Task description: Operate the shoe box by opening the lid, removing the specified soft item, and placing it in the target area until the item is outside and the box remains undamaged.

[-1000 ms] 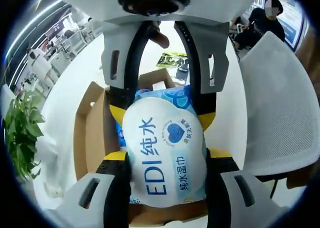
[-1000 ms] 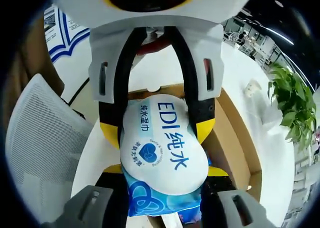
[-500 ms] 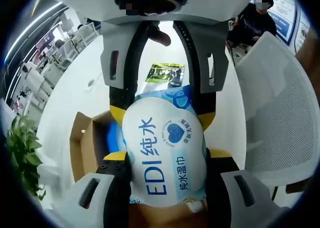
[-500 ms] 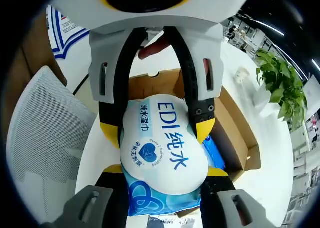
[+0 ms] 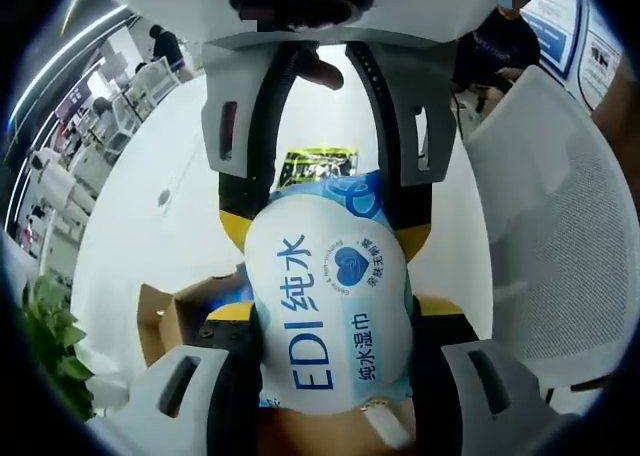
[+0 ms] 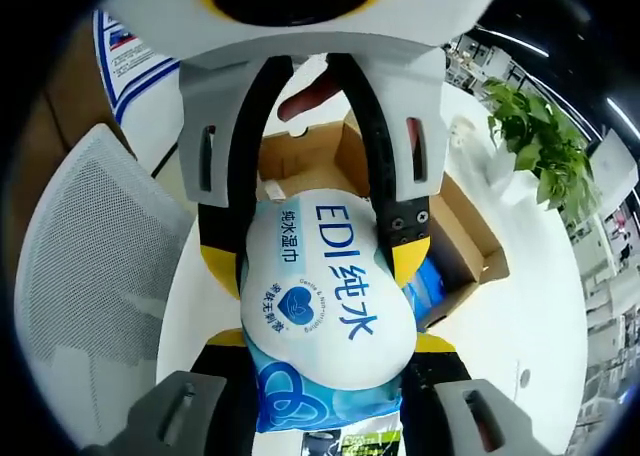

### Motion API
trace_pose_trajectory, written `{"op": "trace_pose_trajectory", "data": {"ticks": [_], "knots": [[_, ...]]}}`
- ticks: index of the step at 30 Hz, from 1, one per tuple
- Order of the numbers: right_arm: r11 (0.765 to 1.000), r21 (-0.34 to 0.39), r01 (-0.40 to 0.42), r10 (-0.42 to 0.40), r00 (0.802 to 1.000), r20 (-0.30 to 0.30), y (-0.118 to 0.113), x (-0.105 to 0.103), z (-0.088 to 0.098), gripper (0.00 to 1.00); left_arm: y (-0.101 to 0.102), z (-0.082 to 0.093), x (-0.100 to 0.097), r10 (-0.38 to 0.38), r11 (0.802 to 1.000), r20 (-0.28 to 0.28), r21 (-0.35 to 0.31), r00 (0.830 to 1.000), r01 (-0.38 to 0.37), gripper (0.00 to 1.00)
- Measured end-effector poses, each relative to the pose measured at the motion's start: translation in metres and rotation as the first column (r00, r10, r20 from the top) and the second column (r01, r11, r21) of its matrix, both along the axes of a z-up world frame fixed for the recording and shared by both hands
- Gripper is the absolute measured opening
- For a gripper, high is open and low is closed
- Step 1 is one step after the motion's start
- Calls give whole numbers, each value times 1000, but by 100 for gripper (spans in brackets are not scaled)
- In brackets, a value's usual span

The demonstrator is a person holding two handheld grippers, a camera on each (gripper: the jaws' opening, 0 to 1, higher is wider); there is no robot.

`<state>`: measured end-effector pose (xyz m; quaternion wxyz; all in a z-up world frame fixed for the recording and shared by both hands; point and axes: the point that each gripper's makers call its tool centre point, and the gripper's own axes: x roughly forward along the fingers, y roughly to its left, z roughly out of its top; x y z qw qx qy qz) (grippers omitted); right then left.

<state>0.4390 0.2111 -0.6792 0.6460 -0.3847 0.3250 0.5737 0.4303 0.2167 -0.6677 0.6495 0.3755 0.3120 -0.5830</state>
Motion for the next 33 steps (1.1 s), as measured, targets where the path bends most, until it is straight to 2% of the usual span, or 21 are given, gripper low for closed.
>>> {"op": "trace_pose_trajectory", "data": {"ticks": [20,25,33], "knots": [[992,23,121,-121,992,-23,-67,-14,-9,53,-66,-12,-7,-119,993,-18,15,993,120,59],[988,24,149,-149,989,-27,-83,-18,-9,53,-84,-13,-10,-150,989,-18,13,989,150,59],[983,26,181,-180,983,-23,-101,-20,-6,53,-102,-10,-13,-183,983,-10,11,983,183,59]]}}
